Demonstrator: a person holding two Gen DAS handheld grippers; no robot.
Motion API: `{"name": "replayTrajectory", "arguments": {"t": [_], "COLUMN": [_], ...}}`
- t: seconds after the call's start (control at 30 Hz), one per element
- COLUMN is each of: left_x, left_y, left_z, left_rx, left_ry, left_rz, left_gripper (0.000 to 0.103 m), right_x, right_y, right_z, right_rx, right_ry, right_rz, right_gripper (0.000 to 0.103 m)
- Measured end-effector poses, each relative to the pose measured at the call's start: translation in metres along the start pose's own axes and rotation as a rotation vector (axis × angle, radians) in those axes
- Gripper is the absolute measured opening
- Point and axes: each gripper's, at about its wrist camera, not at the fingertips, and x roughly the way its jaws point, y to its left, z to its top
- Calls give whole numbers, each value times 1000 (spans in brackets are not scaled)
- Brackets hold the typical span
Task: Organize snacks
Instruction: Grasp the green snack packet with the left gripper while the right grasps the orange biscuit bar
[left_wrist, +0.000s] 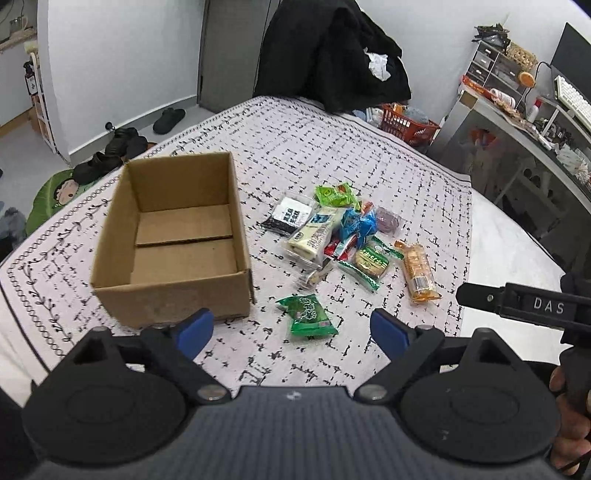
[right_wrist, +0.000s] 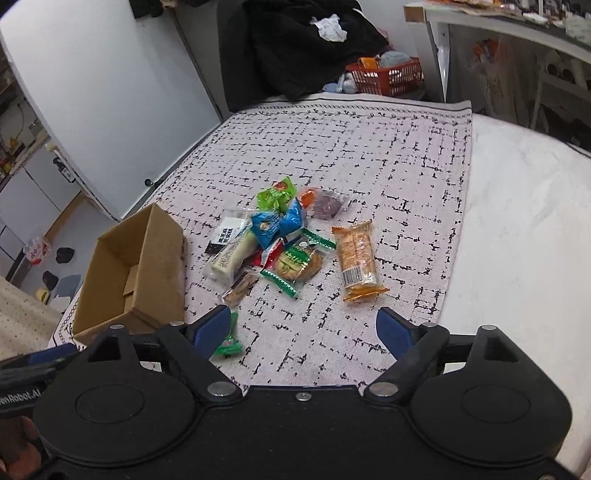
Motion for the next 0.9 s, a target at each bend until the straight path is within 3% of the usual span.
{"name": "replayTrajectory", "arguments": {"t": [0.23,0.53,0.9], "left_x": [32,78,124], "left_y": [-5,-14,-30], "left_z": [5,8,7], "left_rx": [-15,-35,-21], "left_ry": [40,106,171], "left_rz": [7,18,60], "left_gripper": [81,69,65], "right_x": [30,72,106], "right_y": [-13,-34,-51], "right_z": [12,22,27], "right_rx": [49,127,169], "right_ry": [44,88,126], "right_rz": [-4,-21,-40], "right_gripper": [73,71,69]}}
